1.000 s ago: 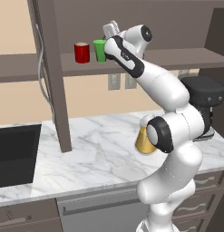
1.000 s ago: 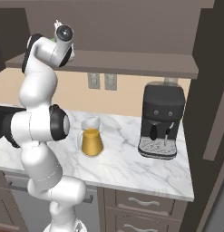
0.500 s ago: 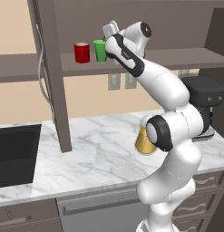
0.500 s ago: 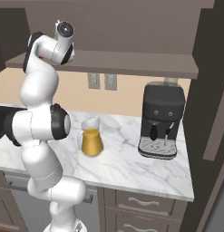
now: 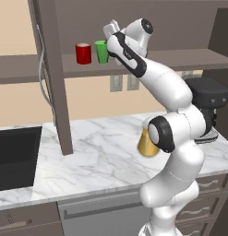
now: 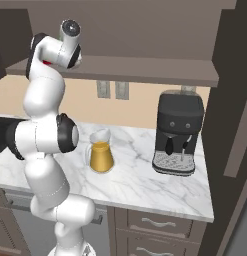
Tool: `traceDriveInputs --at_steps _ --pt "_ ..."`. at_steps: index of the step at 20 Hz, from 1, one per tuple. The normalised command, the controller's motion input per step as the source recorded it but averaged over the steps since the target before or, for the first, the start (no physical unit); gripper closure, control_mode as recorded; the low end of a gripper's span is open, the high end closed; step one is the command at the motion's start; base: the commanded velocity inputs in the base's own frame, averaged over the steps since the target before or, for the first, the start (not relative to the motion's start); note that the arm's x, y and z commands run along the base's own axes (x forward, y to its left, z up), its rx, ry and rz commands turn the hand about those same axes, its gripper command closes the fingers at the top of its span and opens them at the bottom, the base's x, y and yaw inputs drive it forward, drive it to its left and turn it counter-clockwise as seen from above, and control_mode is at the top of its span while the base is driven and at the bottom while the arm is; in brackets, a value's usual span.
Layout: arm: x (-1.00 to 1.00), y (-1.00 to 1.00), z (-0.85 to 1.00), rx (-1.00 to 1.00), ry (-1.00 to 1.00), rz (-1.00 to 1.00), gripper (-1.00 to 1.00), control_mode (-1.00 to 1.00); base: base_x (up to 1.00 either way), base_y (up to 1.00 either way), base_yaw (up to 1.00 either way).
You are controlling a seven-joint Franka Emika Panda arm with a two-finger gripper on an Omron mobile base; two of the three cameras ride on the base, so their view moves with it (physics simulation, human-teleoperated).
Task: There is a tray on the dining counter. Grab the cup, mug, and pitcher and place them on the tray. The pitcher may be placed next to the tray if it cannot fit the tray.
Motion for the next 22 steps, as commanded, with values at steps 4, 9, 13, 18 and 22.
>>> traceDriveInputs --at_steps 4,9,13,18,22 --pt "0.00 0.00 0.00 0.00 -0.03 0.00 1.00 -1.00 0.00 0.00 0.00" --pt "-0.04 0.00 -0.02 0.00 -0.06 -0.06 1.00 -1.00 0.00 0.00 0.00" --pt "-0.10 0.00 -0.07 0.01 -0.10 -0.10 1.00 -1.00 0.00 0.00 0.00" --pt "-0.20 -0.12 -0.09 0.00 -0.08 -0.11 1.00 -1.00 0.00 0.00 0.00" --pt "-0.46 -0.34 -0.05 0.00 -0.03 -0.08 1.00 -1.00 0.00 0.00 0.00"
